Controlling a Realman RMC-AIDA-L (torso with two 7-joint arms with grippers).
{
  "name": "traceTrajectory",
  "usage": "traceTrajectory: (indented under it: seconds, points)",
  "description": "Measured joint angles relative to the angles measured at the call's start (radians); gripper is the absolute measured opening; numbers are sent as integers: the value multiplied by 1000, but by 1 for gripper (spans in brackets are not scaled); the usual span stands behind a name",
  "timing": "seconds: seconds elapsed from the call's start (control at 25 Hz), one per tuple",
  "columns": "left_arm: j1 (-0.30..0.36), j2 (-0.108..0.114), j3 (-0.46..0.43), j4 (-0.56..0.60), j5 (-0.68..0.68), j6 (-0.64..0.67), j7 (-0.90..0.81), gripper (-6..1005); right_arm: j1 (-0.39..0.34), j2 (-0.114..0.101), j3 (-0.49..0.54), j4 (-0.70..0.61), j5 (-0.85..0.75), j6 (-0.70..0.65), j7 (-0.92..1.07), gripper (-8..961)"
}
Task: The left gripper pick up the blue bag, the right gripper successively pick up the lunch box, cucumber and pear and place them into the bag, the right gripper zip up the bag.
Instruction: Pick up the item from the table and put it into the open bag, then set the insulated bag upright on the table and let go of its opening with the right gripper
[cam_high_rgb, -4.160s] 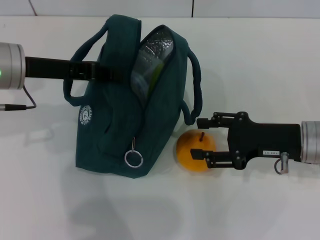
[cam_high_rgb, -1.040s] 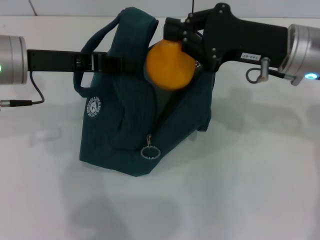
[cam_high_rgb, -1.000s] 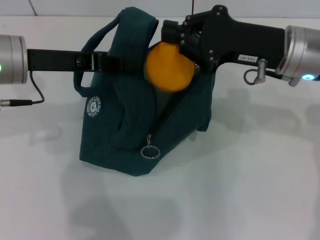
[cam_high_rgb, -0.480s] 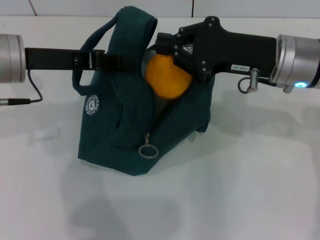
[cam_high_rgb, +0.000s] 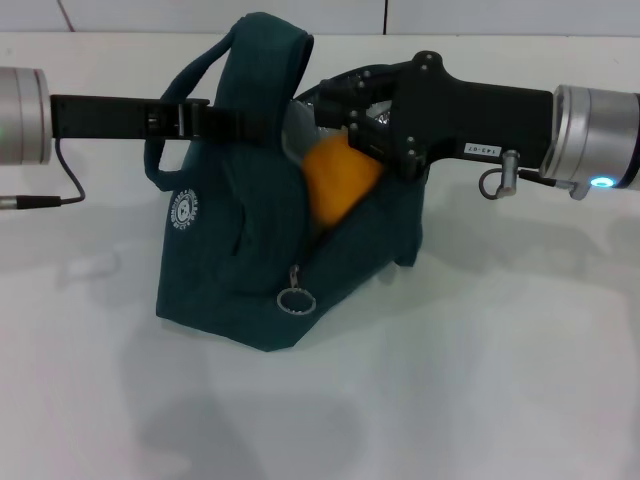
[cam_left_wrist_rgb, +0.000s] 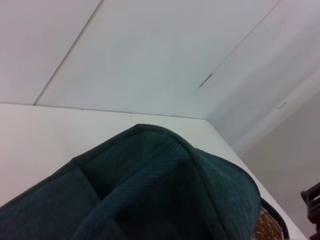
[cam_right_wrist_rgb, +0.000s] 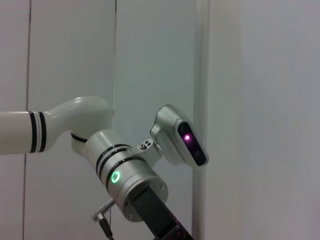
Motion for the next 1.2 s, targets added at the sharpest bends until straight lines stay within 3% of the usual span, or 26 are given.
traceTrajectory:
  seconds: [0.12,0.32,0.52,0.64,0.76,0.88,1.04,1.2]
  points:
    - [-1,0,0,0,0,0,0,50,0,-1,-2,0,0,6,2,144]
    - [-3,0,-1,-1,0,0,0,50,-9,-3,7,0,6,11,5,250]
    - [2,0,-2,-1,0,0,0,50,-54,-16,81,-5,16,4,15,357]
    - [4,0,-3,-1,0,0,0,50,-74,-31,116,-4,13,12,35,469]
    - [8,-2,-20,-1,2,0,3,50,-124,-75,148,-3,10,69,89,606]
    - [13,-3,-24,-2,0,0,7,50,-159,-100,154,-1,-8,111,102,611]
    - [16,-2,-25,-2,-3,1,7,50,-181,-113,154,2,-69,133,109,644]
    - [14,-2,-25,-2,-4,1,8,50,-170,-104,154,10,-135,196,144,736]
